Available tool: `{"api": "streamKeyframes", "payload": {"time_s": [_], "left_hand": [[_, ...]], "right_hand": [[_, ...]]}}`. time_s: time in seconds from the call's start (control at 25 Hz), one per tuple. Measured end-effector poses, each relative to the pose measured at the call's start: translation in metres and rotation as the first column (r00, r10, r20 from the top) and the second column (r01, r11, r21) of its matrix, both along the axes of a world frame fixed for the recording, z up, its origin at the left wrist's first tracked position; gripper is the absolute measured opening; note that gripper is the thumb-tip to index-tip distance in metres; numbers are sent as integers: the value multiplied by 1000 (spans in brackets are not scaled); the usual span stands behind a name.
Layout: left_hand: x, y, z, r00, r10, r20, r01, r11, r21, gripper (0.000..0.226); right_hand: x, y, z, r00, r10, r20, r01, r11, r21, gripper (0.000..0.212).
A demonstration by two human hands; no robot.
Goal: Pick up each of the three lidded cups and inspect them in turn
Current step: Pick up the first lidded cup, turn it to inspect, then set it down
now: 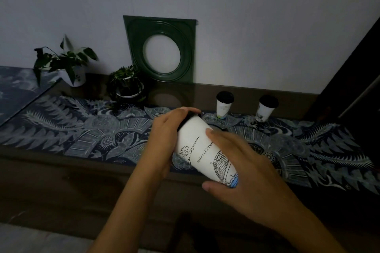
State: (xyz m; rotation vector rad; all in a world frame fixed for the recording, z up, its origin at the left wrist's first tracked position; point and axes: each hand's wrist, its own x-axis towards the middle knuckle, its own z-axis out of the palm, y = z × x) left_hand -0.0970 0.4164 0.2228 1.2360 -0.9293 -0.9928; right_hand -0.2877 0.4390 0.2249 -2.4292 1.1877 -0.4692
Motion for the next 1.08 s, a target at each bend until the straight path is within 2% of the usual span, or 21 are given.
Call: {"api": "streamKeyframes", "payload": {"time_s": [0.08, 0.16, 0.2, 0.28, 0.36, 0.4, 0.44, 0.48, 0.52, 0.56, 0.6, 0.64, 0.68, 0.76, 0.8, 0.84, 0.88, 0.92, 0.96, 1.0, 1.08], "left_hand": [[1, -1, 0, 999, -9, 33, 7, 999, 47, 34], [5, 2, 0, 998, -66, 15, 65, 998, 23, 36], [8, 4, -1, 995, -103, -10, 103, 995, -4, 41], [13, 7, -2, 984, -161, -70, 156, 985, -75, 46], [15, 8, -3, 979, -172, -113, 157, 979, -131, 46], [16, 8, -4, 980, -160, -120, 143, 980, -139, 45], [15, 7, -3, 984, -136, -117, 120, 984, -134, 43], [15, 6, -3, 989, -102, -104, 90, 989, -115, 41], [15, 5, -2, 994, -68, -84, 61, 995, -83, 39], [14, 3, -1, 997, -40, -59, 37, 998, -44, 36], [15, 2, -1, 999, -22, -37, 22, 1000, -9, 34], [16, 1, -2, 1000, -16, -18, 16, 1000, 16, 32], [16, 1, -2, 1000, -20, -8, 20, 999, 32, 32], [18, 3, -2, 999, -50, -11, 51, 998, 36, 40], [20, 5, -3, 997, -78, -13, 79, 997, 15, 45], [22, 7, -3, 994, -111, -15, 111, 994, -20, 49], [23, 10, -3, 990, -142, -22, 141, 988, -62, 51], [24, 12, -3, 986, -164, -35, 160, 982, -100, 51], [24, 12, -3, 984, -171, -44, 164, 978, -127, 50], [23, 13, -3, 985, -168, -47, 160, 977, -143, 49], [20, 11, -3, 988, -146, -50, 138, 980, -145, 45]], "right_hand": [[3, 1, -3, 999, 5, 43, -4, 1000, -25, 90], [4, 0, -1, 952, -61, 300, 0, 980, 199, 85], [4, -2, -1, 871, -155, 466, -56, 912, 407, 80], [6, -4, 1, 614, -422, 668, -329, 632, 701, 63], [9, -3, 5, 523, -558, 644, -510, 401, 761, 54], [11, -2, 7, 528, -558, 640, -536, 366, 761, 53], [13, -3, 8, 541, -546, 640, -517, 385, 765, 51], [13, -3, 9, 594, -490, 637, -418, 489, 766, 52], [14, -2, 11, 706, -373, 602, -255, 659, 708, 59], [14, -1, 12, 856, -216, 469, -82, 840, 537, 70], [14, -1, 10, 967, -79, 241, 12, 964, 267, 80], [16, 0, 10, 999, -2, 37, 0, 999, 50, 85], [18, 1, 8, 997, 33, -66, -36, 998, -50, 87], [18, 4, 6, 999, 36, -17, -36, 999, -40, 86], [18, 4, 6, 992, 12, 124, -21, 997, 69, 84], [17, 1, 4, 947, -56, 318, -30, 965, 260, 79], [16, -1, 3, 837, -171, 520, -123, 867, 483, 73], [16, -2, 2, 691, -314, 651, -281, 713, 642, 65], [15, -2, 2, 585, -436, 684, -419, 559, 715, 60], [15, 0, 2, 533, -507, 677, -504, 453, 735, 59], [15, 2, 3, 530, -536, 657, -531, 395, 750, 55]]}}
